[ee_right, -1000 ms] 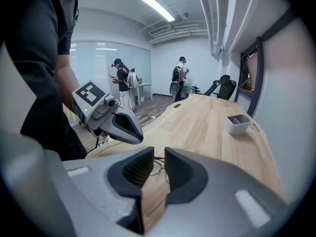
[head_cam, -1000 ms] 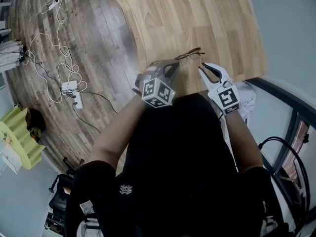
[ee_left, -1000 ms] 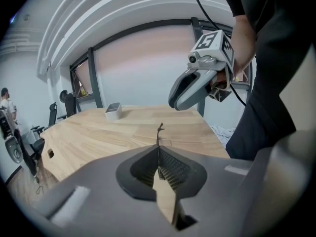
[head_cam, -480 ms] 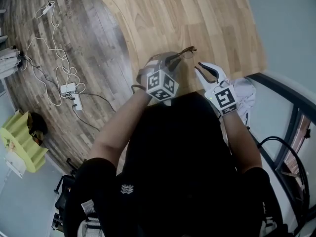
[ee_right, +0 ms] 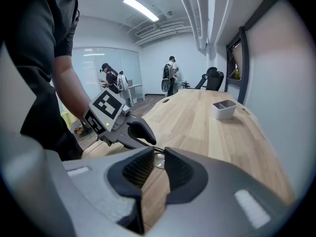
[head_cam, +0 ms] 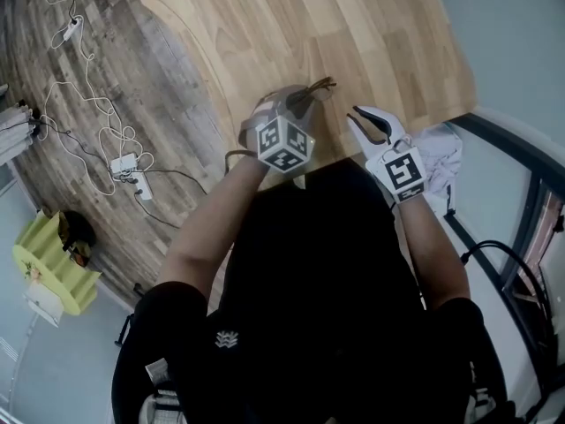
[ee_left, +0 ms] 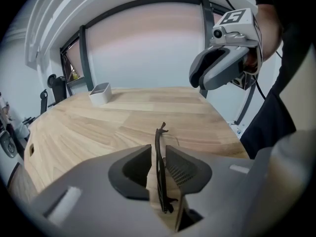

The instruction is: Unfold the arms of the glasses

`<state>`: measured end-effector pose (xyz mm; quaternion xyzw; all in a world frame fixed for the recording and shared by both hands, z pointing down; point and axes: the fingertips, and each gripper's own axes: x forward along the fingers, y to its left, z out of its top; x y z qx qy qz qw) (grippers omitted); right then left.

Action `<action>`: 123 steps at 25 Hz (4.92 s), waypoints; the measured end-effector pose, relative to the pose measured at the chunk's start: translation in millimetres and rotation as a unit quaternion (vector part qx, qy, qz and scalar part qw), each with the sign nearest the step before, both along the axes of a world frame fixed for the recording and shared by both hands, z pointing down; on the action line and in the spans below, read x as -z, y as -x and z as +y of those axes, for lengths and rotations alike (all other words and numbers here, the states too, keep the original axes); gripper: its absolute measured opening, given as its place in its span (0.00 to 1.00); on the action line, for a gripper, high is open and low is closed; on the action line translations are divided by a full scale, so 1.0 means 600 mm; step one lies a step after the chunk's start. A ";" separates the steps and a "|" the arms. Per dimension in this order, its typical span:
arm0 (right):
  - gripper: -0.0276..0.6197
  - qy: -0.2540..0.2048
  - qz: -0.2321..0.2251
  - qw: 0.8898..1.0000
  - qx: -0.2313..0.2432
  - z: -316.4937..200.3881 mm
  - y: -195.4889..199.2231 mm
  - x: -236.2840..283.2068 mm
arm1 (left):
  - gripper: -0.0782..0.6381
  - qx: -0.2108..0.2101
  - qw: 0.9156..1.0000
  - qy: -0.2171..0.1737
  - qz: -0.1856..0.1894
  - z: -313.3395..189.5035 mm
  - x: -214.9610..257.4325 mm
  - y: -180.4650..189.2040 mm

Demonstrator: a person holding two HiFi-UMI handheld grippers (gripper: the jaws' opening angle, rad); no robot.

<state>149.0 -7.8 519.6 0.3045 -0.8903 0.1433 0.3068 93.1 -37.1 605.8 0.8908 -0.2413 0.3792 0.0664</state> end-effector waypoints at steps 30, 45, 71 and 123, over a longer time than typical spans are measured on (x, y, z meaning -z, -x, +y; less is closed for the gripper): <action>0.13 -0.024 -0.007 0.996 0.085 0.008 0.120 0.047 | 0.16 0.025 0.996 -0.060 0.055 0.045 0.090 0.079; 0.13 0.003 0.013 0.995 0.097 0.040 0.151 0.020 | 0.16 0.058 0.994 -0.070 0.060 0.067 0.094 0.150; 0.13 0.020 0.049 0.977 0.206 -0.015 0.207 -0.061 | 0.19 0.173 0.981 -0.058 0.060 0.075 0.098 0.259; 0.06 0.017 -0.005 0.969 0.248 0.029 0.221 -0.050 | 0.20 0.148 0.987 -0.023 0.062 0.086 0.101 0.213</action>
